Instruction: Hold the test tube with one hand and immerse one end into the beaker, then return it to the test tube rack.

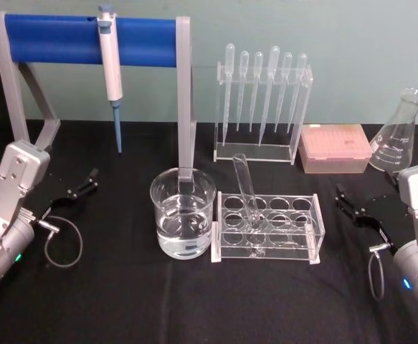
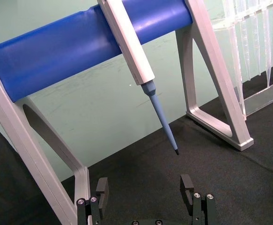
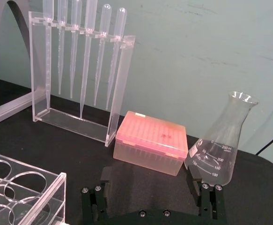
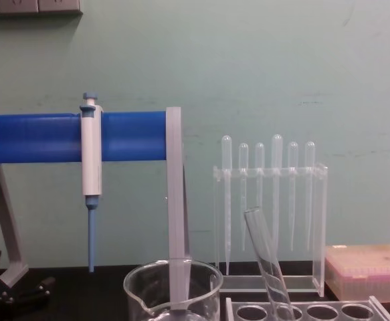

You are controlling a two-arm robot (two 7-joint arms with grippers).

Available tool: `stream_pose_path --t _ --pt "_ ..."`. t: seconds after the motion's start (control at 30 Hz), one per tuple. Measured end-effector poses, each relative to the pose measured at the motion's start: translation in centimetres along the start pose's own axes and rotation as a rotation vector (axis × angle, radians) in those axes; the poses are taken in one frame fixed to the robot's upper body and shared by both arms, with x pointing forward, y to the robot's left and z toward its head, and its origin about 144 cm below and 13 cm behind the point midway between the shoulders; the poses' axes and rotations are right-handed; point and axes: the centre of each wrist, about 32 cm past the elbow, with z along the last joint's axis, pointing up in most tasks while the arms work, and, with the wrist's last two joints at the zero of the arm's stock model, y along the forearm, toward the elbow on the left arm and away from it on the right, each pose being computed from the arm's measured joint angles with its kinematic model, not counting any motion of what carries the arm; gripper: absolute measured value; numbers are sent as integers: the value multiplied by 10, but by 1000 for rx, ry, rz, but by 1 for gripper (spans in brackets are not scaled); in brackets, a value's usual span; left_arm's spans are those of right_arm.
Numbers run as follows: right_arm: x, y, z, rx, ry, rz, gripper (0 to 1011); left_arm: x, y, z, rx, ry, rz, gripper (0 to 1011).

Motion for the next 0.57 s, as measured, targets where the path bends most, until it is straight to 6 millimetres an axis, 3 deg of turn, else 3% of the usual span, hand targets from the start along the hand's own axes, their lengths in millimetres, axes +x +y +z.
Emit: stream_pose_path --t 0.57 --pt "0 0 0 -3 3 2 1002 0 0 0 0 0 0 1000"
